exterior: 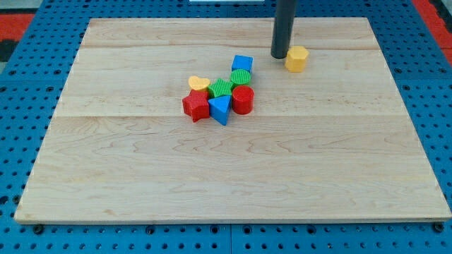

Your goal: Move the cube into the green star

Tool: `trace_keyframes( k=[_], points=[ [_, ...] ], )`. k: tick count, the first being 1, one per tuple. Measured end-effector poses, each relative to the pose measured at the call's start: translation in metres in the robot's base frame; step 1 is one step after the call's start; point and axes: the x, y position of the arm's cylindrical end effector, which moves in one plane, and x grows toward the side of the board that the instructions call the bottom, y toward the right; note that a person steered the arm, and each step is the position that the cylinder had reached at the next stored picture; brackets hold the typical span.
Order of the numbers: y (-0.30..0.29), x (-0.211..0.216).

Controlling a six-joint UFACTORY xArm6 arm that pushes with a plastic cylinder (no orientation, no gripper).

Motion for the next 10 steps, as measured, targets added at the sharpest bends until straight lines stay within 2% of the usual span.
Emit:
trace_keyframes(
  k=[3,4,5,6,7,8,9,10],
  points=[
    [-0.073,0.022],
    [-0.083,0.004],
    [-0.100,-0.032],
    [-0.102,0.007],
    [-0.100,0.041],
    [-0.103,0.043],
    [-0.066,0.005],
    [-0.009,0.004]
  ],
)
